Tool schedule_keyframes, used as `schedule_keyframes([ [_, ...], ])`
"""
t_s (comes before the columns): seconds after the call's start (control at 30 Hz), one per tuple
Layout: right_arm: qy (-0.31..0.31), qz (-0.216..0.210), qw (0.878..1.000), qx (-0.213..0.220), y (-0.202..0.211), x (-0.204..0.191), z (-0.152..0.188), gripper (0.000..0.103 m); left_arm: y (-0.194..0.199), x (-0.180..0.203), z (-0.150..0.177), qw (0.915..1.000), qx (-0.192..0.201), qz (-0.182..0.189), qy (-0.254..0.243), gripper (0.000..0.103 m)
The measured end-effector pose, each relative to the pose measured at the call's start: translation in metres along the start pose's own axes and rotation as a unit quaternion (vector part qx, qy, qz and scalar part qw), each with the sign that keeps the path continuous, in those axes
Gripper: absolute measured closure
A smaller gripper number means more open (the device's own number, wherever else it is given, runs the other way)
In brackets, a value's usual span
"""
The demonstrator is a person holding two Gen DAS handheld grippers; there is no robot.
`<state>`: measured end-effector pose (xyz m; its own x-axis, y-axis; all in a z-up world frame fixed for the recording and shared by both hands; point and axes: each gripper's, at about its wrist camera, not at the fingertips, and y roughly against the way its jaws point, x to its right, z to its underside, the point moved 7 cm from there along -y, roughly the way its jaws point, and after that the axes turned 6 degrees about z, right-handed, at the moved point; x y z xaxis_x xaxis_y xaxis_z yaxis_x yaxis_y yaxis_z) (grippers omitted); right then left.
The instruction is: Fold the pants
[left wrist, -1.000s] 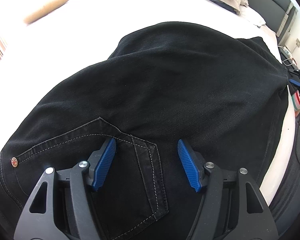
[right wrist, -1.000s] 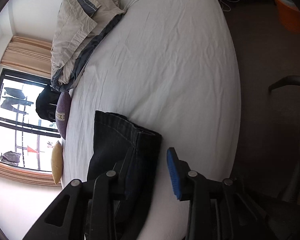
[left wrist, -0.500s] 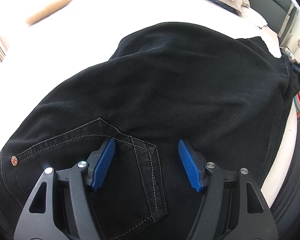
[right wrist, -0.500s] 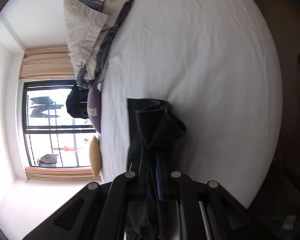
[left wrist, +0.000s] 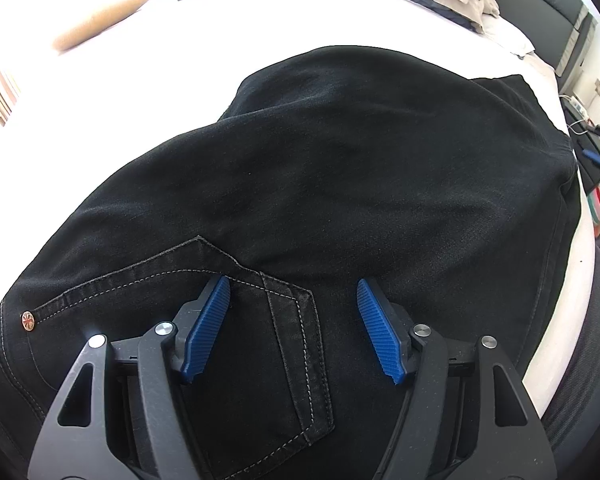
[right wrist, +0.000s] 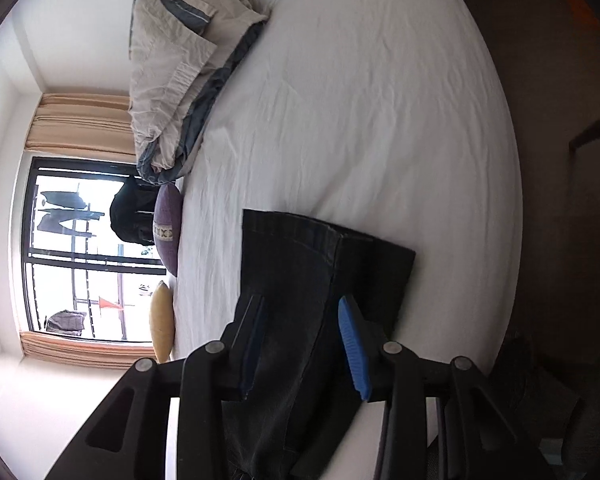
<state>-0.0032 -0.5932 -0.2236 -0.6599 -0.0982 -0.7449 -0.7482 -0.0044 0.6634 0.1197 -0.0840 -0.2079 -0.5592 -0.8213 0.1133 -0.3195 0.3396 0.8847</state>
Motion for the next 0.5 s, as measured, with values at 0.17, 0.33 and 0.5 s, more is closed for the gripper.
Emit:
schedule_keyframes([
  [0.17,-0.025,0.007,0.999,-0.033,-0.024,0.011,0.007,0.061,0.0,0.0,0.0,1.0,0.001,0.0,0.0,0.038],
  [0.33,-0.009,-0.021,0.999,-0.049,-0.038,0.001,0.011,0.077,-0.001,0.0,0.0,1.0,0.002,0.0,0.0,0.038],
  [0.5,0.016,-0.022,0.999,-0.023,-0.024,-0.013,0.01,0.097,0.0,0.001,0.0,1.0,0.002,-0.001,-0.003,0.038],
])
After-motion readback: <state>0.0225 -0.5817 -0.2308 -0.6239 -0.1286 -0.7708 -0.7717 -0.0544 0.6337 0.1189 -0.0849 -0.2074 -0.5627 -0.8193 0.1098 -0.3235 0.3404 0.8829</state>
